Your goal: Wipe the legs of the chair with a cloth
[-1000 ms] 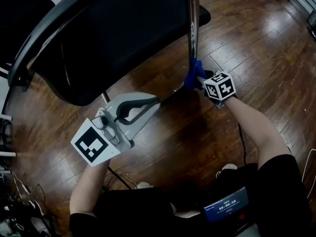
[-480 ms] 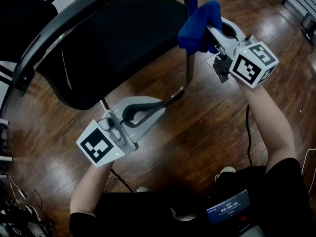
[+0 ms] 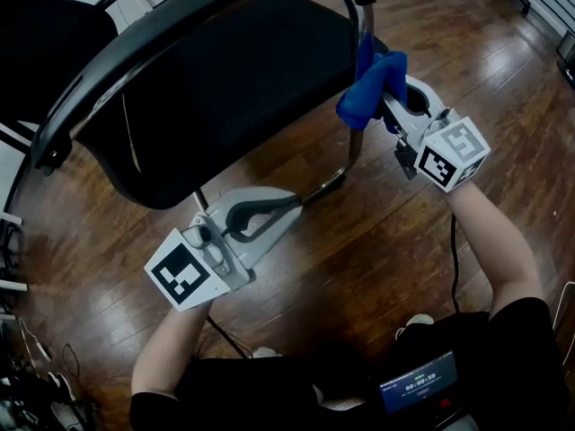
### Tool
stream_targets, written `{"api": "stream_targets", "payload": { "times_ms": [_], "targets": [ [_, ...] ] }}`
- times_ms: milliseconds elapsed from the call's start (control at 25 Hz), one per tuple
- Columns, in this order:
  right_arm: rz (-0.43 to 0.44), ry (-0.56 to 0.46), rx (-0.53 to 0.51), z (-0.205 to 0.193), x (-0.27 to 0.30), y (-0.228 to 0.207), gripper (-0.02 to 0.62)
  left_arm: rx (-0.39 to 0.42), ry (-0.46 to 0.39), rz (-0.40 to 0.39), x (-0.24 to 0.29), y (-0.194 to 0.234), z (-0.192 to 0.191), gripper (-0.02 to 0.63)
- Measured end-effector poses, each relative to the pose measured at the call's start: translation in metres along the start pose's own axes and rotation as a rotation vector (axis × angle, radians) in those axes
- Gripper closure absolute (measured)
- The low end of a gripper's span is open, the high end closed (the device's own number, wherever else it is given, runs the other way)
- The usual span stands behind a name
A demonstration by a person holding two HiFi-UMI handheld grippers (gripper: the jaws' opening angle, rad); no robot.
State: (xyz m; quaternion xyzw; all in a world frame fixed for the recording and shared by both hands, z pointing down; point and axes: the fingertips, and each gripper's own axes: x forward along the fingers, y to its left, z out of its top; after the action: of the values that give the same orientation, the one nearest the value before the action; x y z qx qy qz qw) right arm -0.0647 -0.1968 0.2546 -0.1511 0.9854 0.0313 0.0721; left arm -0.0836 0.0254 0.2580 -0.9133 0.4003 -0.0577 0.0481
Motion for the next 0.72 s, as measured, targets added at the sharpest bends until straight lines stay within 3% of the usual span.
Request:
{"api": "stream_targets", "payload": {
  "times_ms": [240,360,480,560,720],
  "targets": [
    [-0.073,0.444,0.218,-0.192,-0.023,-0.004,0.538,-0.008,0.012,-0.017,0.008,-0.006,0.000,0.604],
    [-0.090,0.549,0.284,-0.230,-0.029,-0.002,0.537,-0.008,0.010,-0.012,0.007,-0.006,0.003,0.604],
    [-0.078,0.557,0.296,-0.223,-0.027,0.000,0.537,-0.002,0.015,-0.008,0.004,-0.005,0.001,0.604],
    [-0.060,0.512,0.274,-0.195,-0.023,0.003,0.537,0.000,0.008,-0.006,0.005,-0.005,0.003,0.604],
    [0.015,0.270,0.139,-0.071,-0.006,0.006,0.537,0.009,0.000,-0.012,0.006,-0.006,0.006,0.604]
  ]
}}
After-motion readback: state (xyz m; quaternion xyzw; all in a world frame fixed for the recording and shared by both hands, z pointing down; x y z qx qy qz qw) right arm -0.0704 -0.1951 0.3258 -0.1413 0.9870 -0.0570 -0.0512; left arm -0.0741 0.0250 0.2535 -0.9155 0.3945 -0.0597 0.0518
